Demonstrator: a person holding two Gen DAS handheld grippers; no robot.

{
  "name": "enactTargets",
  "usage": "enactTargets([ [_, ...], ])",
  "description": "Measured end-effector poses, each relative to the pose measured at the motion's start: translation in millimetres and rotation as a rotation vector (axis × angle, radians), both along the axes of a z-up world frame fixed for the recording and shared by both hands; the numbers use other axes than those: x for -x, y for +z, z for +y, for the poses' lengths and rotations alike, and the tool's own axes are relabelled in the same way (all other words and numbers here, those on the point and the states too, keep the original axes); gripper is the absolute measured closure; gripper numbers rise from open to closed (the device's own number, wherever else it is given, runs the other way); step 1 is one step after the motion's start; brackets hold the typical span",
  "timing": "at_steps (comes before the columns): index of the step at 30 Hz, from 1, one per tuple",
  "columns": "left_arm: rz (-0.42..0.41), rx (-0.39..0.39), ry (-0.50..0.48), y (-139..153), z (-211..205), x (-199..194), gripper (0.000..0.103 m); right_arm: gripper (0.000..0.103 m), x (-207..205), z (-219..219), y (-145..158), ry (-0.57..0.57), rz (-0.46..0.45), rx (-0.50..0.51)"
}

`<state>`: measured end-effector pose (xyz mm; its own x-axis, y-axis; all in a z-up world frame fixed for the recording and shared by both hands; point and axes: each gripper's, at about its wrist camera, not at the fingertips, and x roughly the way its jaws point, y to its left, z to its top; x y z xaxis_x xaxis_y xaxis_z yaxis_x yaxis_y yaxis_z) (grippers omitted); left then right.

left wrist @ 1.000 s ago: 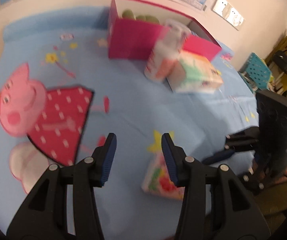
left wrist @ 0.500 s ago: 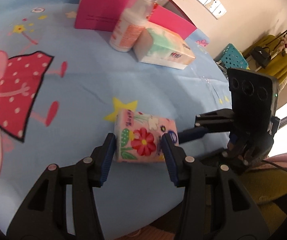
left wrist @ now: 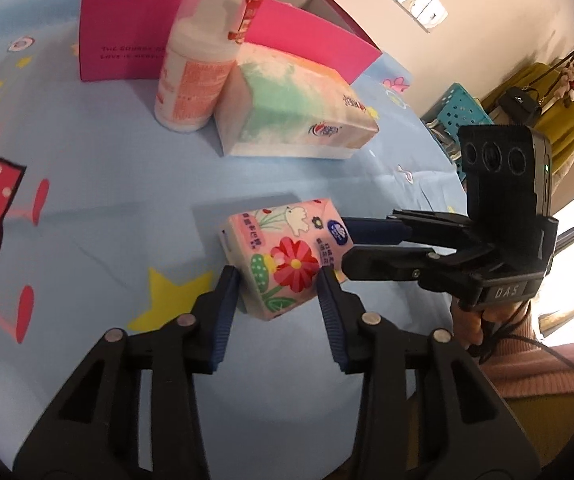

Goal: Organize soft objects
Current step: 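Grasp the pink floral tissue pack with both grippers, then lift the floral tissue pack and carry it toward the pink box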

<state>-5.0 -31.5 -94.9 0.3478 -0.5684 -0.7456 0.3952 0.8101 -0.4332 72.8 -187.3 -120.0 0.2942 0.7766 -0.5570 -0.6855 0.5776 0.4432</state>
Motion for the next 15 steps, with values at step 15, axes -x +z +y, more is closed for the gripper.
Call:
enactTargets([
  [15, -0.038, -0.059, 0.023, 7, -9, 2, 0.065, 0.068, 1, -11, -2, -0.029, -0.020, 0.016],
])
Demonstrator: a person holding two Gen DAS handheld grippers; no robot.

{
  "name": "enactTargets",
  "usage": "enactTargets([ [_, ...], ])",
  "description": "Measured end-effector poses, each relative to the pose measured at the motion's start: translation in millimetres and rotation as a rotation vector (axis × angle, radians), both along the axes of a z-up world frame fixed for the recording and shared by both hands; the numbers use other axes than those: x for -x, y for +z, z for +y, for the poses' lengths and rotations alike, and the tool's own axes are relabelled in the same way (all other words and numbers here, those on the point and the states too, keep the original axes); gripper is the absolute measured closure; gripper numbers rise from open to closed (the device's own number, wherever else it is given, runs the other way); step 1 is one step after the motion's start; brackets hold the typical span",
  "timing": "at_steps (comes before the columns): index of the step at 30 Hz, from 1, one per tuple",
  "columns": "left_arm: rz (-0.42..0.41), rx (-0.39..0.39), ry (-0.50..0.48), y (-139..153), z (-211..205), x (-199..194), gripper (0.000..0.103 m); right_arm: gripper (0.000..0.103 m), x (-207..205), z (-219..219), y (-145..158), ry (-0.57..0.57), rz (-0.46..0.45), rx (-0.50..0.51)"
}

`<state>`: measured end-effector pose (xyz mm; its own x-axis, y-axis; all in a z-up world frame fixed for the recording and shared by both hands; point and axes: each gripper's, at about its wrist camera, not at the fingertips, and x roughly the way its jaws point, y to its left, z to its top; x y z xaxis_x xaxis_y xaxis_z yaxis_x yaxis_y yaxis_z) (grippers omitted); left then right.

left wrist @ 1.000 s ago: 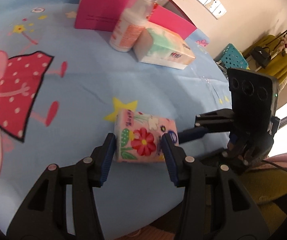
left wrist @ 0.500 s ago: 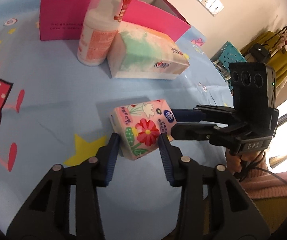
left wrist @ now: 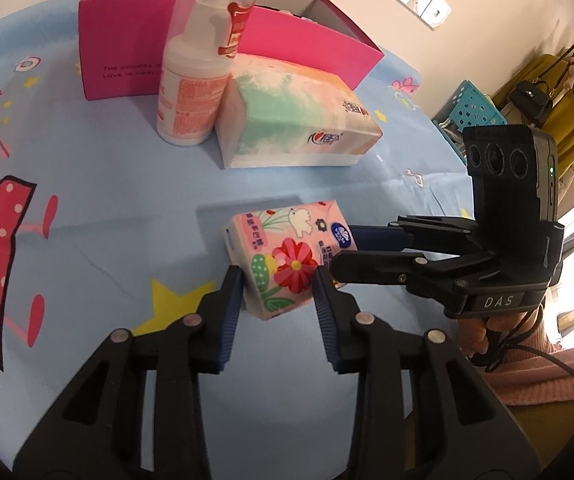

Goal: Organize soft objects
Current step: 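Lift the floral tissue pack and carry it toward the pink box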

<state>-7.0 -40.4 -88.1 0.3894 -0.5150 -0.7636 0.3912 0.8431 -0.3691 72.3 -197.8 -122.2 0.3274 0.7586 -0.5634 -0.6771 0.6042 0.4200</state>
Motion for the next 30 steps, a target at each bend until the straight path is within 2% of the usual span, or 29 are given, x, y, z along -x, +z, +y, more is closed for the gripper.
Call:
enactTargets([
  [21, -0.068, -0.004, -0.001, 19, -5, 0, 0.065, 0.068, 8, -4, 20, -0.020, -0.076, 0.001],
  [30, -0.119, -0.005, -0.005, 36, -9, -2, 0.065, 0.068, 12, -10, 39, -0.033, -0.140, -0.009],
])
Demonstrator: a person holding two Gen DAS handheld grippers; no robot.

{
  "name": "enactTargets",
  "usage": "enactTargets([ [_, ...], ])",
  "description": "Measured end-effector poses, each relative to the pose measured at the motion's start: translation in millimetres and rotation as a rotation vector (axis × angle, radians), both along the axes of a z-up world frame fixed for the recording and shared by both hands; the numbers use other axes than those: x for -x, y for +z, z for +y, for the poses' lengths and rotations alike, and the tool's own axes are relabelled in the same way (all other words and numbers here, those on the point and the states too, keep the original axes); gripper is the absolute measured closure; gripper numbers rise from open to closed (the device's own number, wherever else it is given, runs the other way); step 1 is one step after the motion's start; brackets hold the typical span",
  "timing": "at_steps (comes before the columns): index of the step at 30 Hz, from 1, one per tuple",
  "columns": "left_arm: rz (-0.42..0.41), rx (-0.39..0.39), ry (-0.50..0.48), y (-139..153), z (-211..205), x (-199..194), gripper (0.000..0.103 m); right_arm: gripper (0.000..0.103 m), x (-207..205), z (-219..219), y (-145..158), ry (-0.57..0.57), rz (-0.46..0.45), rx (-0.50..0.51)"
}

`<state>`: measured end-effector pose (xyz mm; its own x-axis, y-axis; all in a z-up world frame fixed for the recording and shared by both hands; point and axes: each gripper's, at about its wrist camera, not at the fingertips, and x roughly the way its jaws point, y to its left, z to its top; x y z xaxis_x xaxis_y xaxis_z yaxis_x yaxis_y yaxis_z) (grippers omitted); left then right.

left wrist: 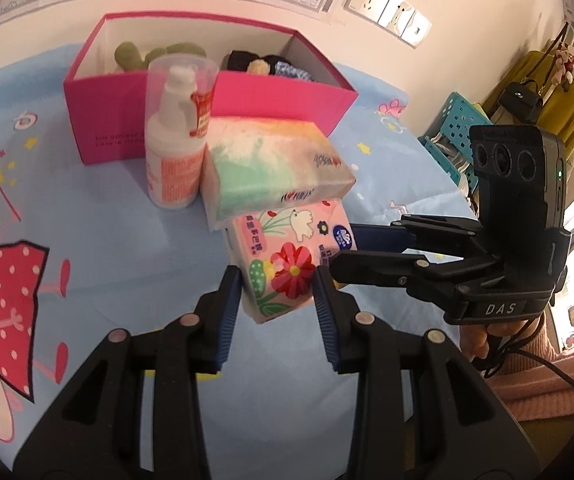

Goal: Organize soft objects
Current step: 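Lift the floral tissue pack and carry it toward the pink box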

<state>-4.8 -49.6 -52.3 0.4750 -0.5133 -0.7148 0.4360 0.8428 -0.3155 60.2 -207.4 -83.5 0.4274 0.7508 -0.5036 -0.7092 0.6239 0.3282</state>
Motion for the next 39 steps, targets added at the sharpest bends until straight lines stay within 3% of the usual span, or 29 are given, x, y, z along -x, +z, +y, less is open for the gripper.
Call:
enactTargets([
  [16, -0.057, -0.011, -0.014, 21, -8, -14, 0.065, 0.068, -4, -6, 32, -0.028, -0.088, -0.014],
  [39, -0.112, -0.036, -0.015, 35, -18, -19, 0.065, 0.068, -7, -16, 44, -0.047, -0.126, -0.030],
])
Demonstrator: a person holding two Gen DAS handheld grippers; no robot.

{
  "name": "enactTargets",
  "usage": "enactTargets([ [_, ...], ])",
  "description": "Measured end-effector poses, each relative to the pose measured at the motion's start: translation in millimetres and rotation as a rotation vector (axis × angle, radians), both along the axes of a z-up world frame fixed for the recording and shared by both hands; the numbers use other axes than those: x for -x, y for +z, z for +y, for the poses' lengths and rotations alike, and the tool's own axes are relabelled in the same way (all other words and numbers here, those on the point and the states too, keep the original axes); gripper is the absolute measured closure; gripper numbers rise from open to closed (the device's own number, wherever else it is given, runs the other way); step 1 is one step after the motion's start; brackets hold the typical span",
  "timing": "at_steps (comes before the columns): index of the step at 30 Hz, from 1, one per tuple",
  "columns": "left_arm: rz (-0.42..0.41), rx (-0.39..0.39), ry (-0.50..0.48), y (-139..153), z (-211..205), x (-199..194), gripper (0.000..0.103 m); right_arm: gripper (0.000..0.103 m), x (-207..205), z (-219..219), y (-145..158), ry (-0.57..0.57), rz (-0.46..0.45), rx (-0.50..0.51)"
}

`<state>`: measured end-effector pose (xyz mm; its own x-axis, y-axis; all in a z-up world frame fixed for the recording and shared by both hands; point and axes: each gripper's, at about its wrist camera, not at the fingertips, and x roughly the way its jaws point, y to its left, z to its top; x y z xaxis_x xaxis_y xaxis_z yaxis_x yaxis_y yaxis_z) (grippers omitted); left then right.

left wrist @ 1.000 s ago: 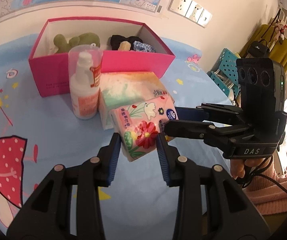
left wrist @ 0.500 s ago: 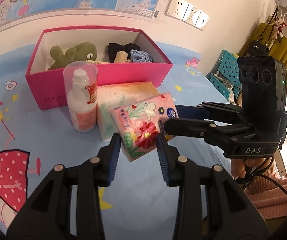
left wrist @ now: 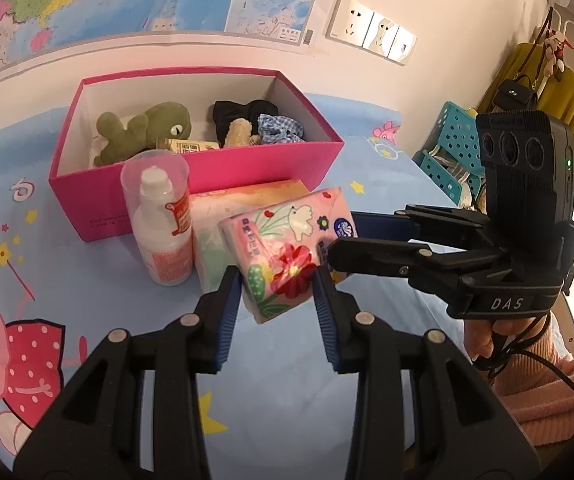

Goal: Organize soft objects
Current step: 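Lift the floral tissue pack and carry it toward the pink box, then lower the floral tissue pack into the pink box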

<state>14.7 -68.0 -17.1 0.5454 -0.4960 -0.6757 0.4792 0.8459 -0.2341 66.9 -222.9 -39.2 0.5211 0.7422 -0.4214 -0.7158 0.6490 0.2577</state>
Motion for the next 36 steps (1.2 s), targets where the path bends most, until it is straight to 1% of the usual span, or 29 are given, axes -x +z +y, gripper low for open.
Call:
enactTargets([
  [36, -0.043, -0.038, -0.008, 11, -14, -14, 0.065, 0.068, 2, -8, 8, -0.043, -0.029, -0.020],
])
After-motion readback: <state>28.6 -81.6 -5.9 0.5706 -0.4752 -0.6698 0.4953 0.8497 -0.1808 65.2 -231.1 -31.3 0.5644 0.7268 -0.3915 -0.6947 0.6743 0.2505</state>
